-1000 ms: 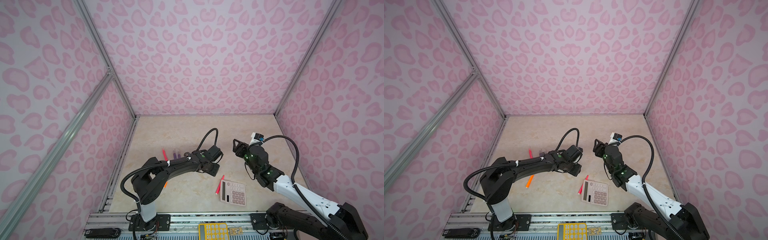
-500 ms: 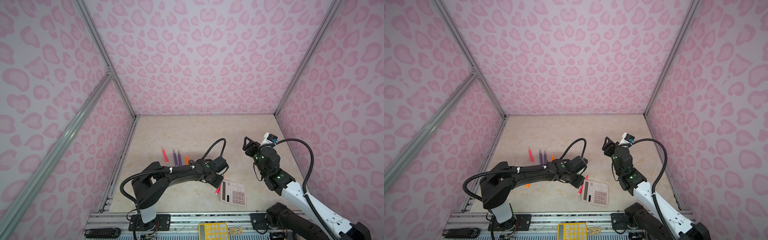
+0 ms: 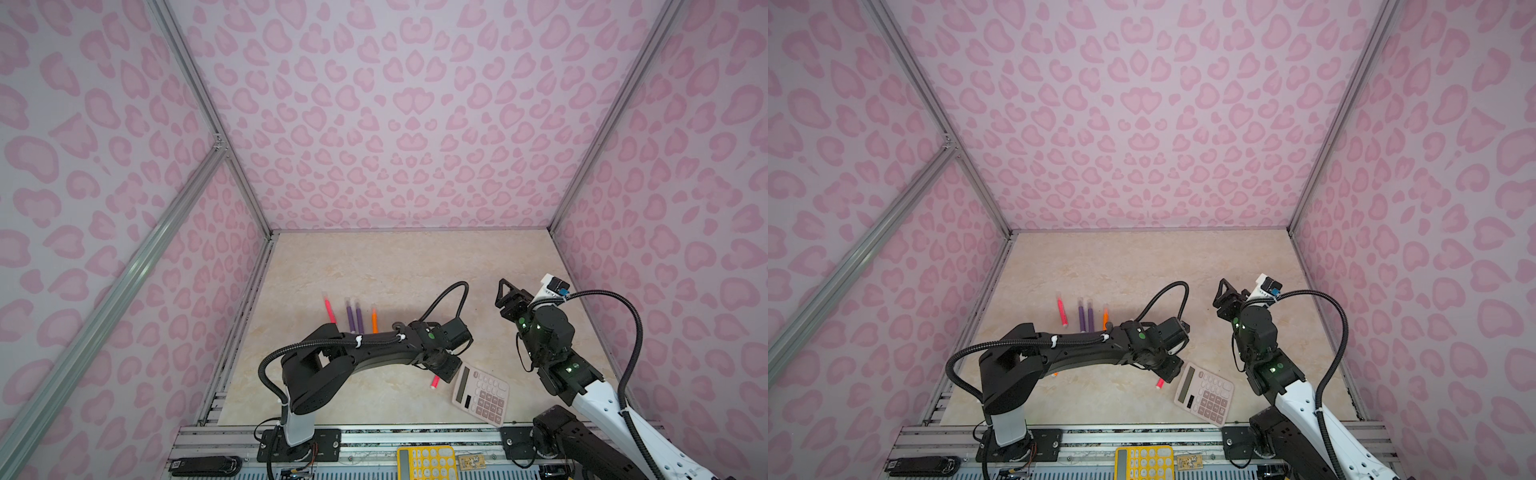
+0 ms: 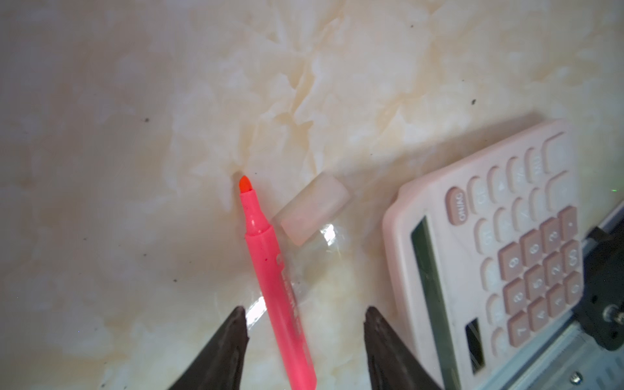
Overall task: Insert the pens into the pen caps
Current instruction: 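Grasp the uncapped pink marker near the calculator with the left gripper and lift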
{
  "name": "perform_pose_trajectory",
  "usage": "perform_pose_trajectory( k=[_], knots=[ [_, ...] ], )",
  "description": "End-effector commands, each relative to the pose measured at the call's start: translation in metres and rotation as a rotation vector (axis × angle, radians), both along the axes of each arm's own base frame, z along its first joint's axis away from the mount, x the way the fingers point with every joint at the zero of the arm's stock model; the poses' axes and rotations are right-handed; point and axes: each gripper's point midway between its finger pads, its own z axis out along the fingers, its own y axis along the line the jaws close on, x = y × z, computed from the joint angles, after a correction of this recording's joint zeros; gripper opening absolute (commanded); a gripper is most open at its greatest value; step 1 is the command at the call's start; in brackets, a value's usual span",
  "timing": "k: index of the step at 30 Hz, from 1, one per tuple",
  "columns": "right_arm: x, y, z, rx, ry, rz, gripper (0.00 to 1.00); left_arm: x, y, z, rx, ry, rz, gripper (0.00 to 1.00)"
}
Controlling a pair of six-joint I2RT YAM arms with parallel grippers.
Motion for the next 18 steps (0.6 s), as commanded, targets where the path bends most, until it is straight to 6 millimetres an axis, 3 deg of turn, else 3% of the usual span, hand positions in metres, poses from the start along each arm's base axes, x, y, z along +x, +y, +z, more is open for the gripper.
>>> perform_pose_trajectory(
  k=[1, 8, 14, 18],
  knots=[
    [0.001, 0.003, 0.0, 0.002, -0.002, 0.012, 0.75, 0.01, 0.022, -0.009, 0.097, -0.057, 0.054, 0.58],
    [0.003, 0.005, -0.001, 0.006, 0.002, 0.021, 0.75, 0.011, 0.021, -0.025, 0.132, -0.044, 0.043, 0.56],
    [0.004, 0.006, -0.005, -0.002, 0.017, 0.025, 0.75, 0.012, 0.02, -0.037, 0.125, 0.003, 0.044, 0.48],
    [0.007, 0.011, -0.009, -0.005, 0.041, 0.041, 0.75, 0.017, 0.023, -0.04, 0.114, 0.023, 0.062, 0.32]
  ],
)
